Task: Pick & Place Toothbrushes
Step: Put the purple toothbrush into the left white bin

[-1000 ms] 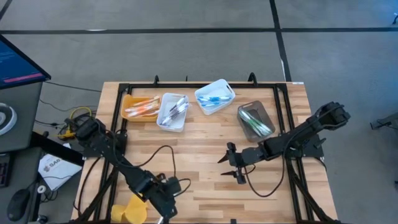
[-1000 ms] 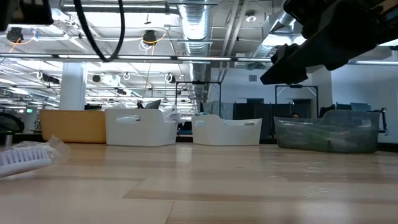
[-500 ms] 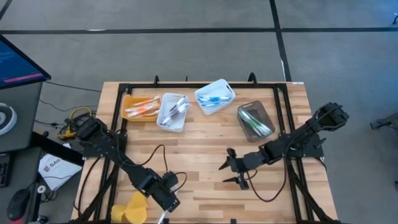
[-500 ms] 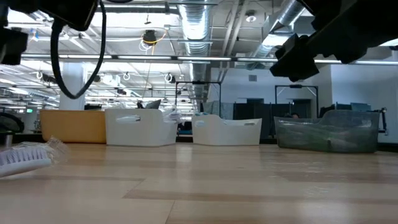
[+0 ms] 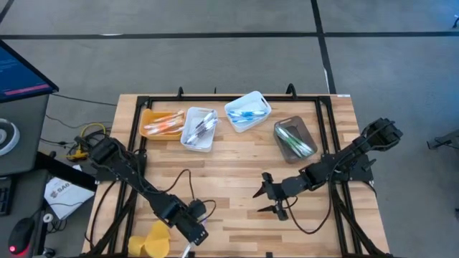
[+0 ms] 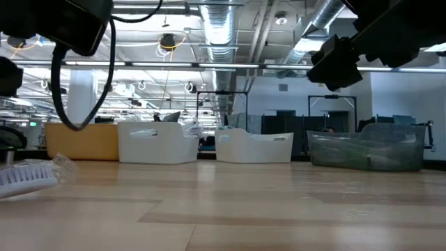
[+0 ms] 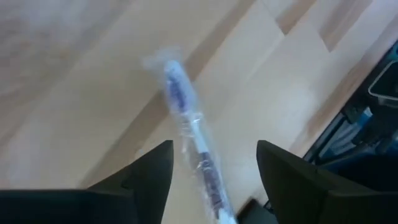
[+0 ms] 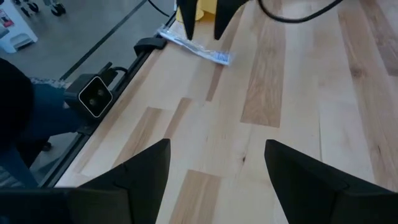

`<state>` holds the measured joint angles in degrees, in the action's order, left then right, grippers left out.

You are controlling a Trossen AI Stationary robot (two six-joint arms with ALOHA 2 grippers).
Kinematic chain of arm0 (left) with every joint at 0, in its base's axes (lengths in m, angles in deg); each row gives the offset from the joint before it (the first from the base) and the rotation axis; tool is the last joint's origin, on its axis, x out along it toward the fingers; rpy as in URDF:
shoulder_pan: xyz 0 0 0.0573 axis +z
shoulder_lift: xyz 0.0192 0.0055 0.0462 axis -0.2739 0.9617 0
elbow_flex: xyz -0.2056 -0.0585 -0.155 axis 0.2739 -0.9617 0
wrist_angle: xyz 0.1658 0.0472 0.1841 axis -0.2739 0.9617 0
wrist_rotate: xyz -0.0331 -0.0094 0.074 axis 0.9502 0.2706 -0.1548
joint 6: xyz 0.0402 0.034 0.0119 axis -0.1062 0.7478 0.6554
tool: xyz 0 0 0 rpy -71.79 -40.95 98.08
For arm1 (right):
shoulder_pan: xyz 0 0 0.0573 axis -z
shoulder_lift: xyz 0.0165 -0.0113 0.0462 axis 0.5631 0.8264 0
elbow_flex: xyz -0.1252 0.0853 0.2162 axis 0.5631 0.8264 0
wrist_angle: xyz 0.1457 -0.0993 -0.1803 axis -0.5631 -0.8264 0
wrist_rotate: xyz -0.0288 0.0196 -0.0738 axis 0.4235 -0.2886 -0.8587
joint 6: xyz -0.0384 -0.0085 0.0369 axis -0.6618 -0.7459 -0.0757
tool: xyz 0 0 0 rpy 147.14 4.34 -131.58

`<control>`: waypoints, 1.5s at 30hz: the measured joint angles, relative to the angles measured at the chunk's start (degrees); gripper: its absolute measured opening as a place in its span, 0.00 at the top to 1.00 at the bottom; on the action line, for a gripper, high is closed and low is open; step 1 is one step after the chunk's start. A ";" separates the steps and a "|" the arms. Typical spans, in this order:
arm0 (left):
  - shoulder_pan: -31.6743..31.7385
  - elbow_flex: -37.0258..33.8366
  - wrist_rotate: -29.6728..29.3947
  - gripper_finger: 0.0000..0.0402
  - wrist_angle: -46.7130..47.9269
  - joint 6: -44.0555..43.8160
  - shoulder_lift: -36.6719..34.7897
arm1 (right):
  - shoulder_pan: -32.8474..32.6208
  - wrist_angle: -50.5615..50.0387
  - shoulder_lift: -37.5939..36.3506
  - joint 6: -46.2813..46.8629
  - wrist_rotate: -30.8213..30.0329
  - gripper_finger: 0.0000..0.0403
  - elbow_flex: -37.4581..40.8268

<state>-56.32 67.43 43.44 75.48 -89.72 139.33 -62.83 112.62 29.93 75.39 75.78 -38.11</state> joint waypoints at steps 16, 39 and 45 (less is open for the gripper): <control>0.34 0.59 4.64 0.47 -3.53 5.03 8.72 | 0.00 -0.09 0.00 0.28 -0.01 0.37 0.00; -0.15 0.28 0.52 0.97 -0.27 10.98 8.70 | -3.65 0.42 0.00 1.68 -0.03 0.37 0.00; 0.04 0.22 0.20 0.99 -0.66 11.11 8.34 | -4.87 0.20 0.00 5.25 -0.03 0.37 -0.40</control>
<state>-56.28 67.65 43.63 74.81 -78.60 147.67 -67.70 112.82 29.93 80.64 75.76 -38.51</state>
